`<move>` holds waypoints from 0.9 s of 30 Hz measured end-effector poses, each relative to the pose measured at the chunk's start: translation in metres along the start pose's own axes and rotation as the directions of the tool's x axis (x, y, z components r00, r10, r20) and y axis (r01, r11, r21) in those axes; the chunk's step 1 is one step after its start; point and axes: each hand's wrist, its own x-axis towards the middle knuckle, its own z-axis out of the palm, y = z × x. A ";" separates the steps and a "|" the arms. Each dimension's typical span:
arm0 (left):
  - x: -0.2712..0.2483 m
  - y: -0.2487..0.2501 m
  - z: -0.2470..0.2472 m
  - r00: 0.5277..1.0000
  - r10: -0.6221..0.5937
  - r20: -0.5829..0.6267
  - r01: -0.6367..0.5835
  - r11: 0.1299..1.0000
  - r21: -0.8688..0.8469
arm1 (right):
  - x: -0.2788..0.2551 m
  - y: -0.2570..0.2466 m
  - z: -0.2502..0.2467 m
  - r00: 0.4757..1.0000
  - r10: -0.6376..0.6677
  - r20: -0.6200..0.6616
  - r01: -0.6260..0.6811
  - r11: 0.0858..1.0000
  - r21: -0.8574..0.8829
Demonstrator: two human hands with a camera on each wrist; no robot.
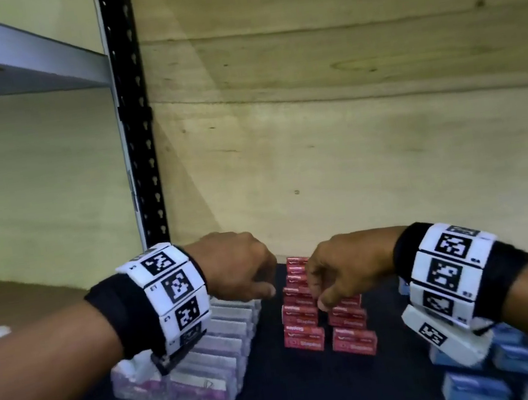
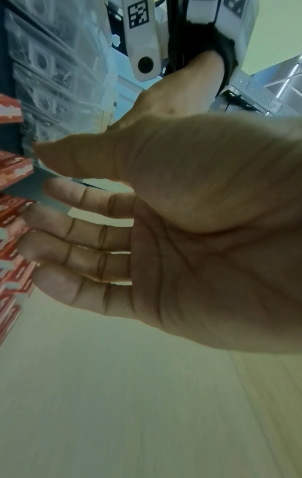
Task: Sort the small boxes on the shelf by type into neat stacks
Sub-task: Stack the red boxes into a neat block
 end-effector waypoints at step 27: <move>0.010 0.077 0.002 0.971 0.071 0.228 -0.099 0.989 0.112 | -0.049 0.002 0.042 0.990 0.138 0.009 -0.135 0.980 -0.146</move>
